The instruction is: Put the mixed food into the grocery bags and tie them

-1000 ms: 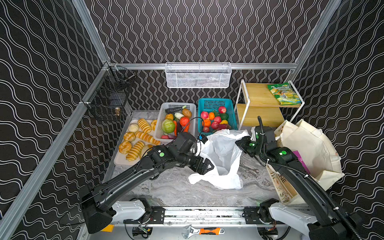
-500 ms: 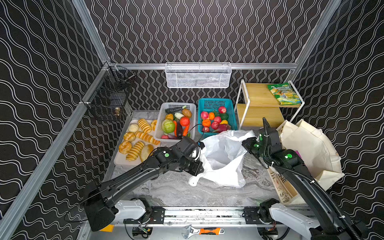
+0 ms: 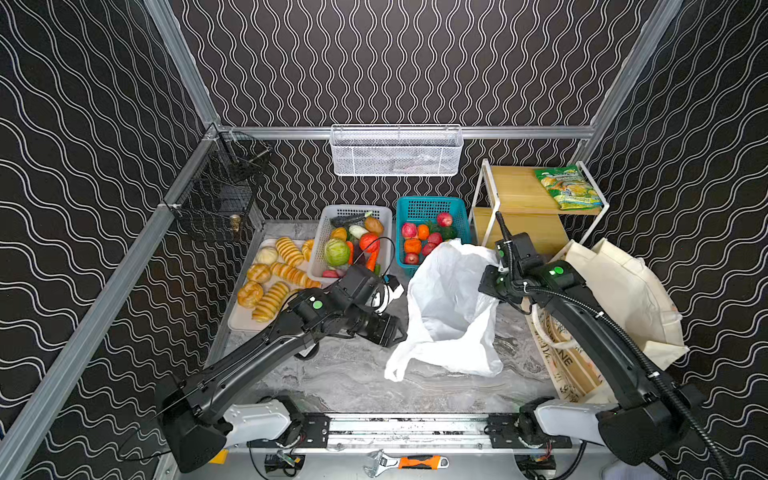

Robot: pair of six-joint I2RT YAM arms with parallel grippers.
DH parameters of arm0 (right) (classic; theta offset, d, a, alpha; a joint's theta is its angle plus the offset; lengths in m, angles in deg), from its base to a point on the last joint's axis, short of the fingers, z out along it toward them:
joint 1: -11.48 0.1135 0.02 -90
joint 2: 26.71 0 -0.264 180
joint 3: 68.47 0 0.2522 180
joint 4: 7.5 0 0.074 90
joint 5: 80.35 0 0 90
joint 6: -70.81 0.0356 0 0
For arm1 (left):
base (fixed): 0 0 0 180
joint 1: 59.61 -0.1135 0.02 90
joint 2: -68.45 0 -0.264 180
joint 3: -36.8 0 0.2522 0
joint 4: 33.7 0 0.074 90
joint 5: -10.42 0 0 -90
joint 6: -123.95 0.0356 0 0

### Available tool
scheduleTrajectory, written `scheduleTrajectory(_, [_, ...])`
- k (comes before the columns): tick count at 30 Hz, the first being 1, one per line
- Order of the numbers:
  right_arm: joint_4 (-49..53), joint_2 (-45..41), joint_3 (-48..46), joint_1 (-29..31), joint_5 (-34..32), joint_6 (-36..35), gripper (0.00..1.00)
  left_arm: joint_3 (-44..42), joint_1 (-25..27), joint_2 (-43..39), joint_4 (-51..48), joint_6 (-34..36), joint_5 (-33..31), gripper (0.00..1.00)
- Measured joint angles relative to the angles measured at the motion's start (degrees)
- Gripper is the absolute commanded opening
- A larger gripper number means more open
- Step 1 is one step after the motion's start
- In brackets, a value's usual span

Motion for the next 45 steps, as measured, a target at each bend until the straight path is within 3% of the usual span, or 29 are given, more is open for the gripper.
scheduleTrajectory(3, [-0.20,0.59,1.57,-0.04,0.61,-0.35,0.00,2.27,-1.75,-2.86,0.15,0.07,-3.28,0.88])
scheduleTrajectory(7, [-0.33,2.10,2.73,-0.04,1.46,-0.31,0.00,6.73,-5.51,-1.77,1.97,1.18,-4.74,0.89])
scheduleTrajectory(14, [-1.68,2.56,1.64,-0.07,3.06,0.13,0.00,10.49,-17.59,9.79,4.26,3.48,-7.65,0.84])
scheduleTrajectory(19, [-2.51,3.13,1.11,-0.15,4.17,0.57,0.00,14.21,-23.30,20.28,7.56,4.46,-8.61,0.84])
scheduleTrajectory(24, [-2.91,3.28,1.14,-0.15,4.57,0.74,0.00,19.21,-25.42,29.20,9.18,6.12,-13.07,0.88])
scheduleTrajectory(32, [-3.21,3.28,1.51,-0.13,5.40,0.72,0.00,30.36,-30.60,42.58,8.83,11.02,-25.24,0.96])
scheduleTrajectory(42, [-3.48,3.58,1.92,-0.13,6.08,0.76,0.00,40.30,-34.67,56.43,6.73,12.98,-28.28,0.98])
scheduleTrajectory(45, [-3.72,3.74,1.68,-0.13,6.45,0.96,0.00,40.68,-34.62,58.14,6.95,13.00,-28.89,0.94])
